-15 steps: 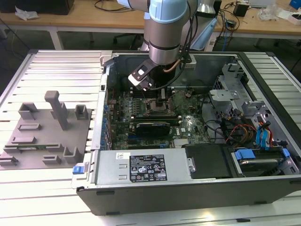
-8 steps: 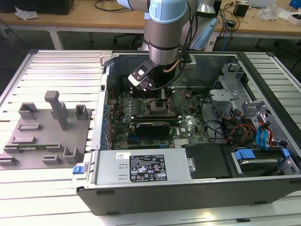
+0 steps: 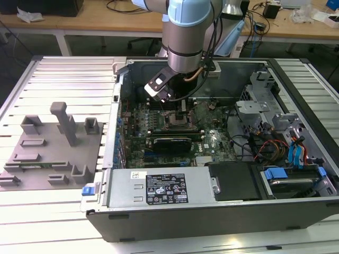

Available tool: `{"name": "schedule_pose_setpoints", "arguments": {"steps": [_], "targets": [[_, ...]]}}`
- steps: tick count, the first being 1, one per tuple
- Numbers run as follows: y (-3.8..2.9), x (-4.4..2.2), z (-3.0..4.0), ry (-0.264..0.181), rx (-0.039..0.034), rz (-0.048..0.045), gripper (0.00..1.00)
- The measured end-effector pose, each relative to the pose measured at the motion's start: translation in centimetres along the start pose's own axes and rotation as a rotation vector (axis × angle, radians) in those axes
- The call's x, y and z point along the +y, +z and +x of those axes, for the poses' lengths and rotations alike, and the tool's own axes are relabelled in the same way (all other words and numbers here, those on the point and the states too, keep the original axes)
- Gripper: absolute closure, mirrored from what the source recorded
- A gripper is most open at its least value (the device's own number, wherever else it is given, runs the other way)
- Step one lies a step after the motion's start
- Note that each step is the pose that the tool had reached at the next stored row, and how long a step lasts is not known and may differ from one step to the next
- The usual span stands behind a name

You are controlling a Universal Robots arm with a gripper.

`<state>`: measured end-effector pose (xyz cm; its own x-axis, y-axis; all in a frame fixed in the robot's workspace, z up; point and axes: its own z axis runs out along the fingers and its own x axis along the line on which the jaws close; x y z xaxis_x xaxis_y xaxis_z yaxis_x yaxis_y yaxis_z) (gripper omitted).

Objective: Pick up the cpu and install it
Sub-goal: 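Place the cpu into insertion slot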

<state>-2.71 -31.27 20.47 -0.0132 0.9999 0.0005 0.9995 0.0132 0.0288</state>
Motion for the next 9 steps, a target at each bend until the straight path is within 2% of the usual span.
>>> {"name": "schedule_pose_setpoints", "arguments": {"steps": [3, 6, 9], "targets": [[-0.35, 0.00, -0.01, 0.000, -0.0008, 0.0005, 0.89], [-1.00, 0.02, -0.01, 0.000, -0.0010, 0.0006, 0.89], [-1.99, 0.05, -0.01, 0.000, -0.0010, 0.0006, 0.89]]}}
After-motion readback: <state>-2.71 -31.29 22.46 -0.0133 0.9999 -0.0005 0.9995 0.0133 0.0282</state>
